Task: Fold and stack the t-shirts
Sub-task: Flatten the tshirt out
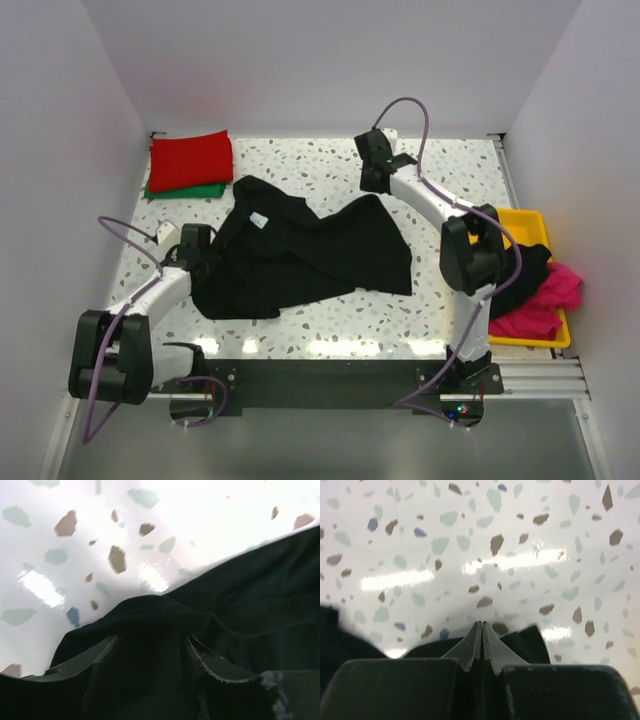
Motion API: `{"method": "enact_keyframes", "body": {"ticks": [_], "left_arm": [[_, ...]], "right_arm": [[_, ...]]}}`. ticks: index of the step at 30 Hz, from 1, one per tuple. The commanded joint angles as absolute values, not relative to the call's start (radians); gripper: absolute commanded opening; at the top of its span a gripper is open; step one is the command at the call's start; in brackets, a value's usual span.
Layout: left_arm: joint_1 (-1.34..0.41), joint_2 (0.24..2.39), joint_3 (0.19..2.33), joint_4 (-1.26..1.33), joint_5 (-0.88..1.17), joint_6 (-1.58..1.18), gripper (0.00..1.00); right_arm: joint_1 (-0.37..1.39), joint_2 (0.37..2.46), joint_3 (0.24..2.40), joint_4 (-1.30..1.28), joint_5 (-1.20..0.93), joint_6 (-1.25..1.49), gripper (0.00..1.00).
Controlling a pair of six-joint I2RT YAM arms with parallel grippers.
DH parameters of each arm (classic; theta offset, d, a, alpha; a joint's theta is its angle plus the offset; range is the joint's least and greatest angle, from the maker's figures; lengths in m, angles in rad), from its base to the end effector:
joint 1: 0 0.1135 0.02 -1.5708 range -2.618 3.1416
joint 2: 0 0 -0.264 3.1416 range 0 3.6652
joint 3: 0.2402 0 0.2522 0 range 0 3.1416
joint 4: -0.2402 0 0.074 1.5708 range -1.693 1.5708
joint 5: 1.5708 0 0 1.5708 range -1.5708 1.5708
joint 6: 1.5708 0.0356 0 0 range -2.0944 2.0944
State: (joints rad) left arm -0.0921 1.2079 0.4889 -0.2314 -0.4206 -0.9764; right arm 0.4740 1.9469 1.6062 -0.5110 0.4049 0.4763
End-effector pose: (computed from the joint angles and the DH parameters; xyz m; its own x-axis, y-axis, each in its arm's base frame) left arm 0.2125 -0.0050 0.1575 -0.3275 -0.7292 -0.6008 -0.7566 0.5833 -0.2956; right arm 0.3963 0.1875 0.2534 -0.6814 0.1241 -0.7213 0.1393 0.9895 0.0386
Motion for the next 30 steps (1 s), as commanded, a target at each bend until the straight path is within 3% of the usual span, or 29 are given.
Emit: {"method": "enact_keyframes", "body": {"ticks": [1, 6, 11, 13, 17, 21, 22, 25, 30], "left_arm": [[-0.089, 1.255, 0.569, -0.137, -0.477, -0.966, 0.48], [-0.071, 1.365, 0.617, -0.089, -0.457, -0.980, 0.28], [0.000, 1.430, 0.657, -0.060, -0.388, -0.968, 0.17], [0.044, 1.416, 0.652, -0.051, -0.371, -0.956, 0.16], [0.112, 1.379, 0.640, -0.015, -0.319, -0.934, 0.17], [0.132, 1.376, 0.623, 0.110, -0.187, -0.923, 0.26], [0.132, 1.374, 0.615, 0.127, -0.131, -0.922, 0.29], [0.132, 1.344, 0.568, 0.184, -0.063, -0.928, 0.41], [0.130, 1.261, 0.497, 0.213, -0.011, -0.922, 0.56]], "right_arm": [[0.419, 2.078, 1.849, -0.607, 0.397, 0.430, 0.00], [0.344, 2.323, 2.158, -0.722, 0.336, 0.433, 0.00], [0.307, 2.436, 2.365, -0.802, 0.290, 0.440, 0.00], [0.305, 2.377, 2.254, -0.758, 0.258, 0.442, 0.00], [0.307, 2.209, 2.018, -0.655, 0.233, 0.463, 0.18], [0.308, 1.992, 1.717, -0.520, 0.163, 0.503, 0.35], [0.313, 1.946, 1.589, -0.494, 0.169, 0.506, 0.45], [0.324, 1.807, 1.380, -0.434, 0.175, 0.532, 0.59], [0.350, 1.758, 1.213, -0.362, 0.221, 0.564, 0.65]]}}
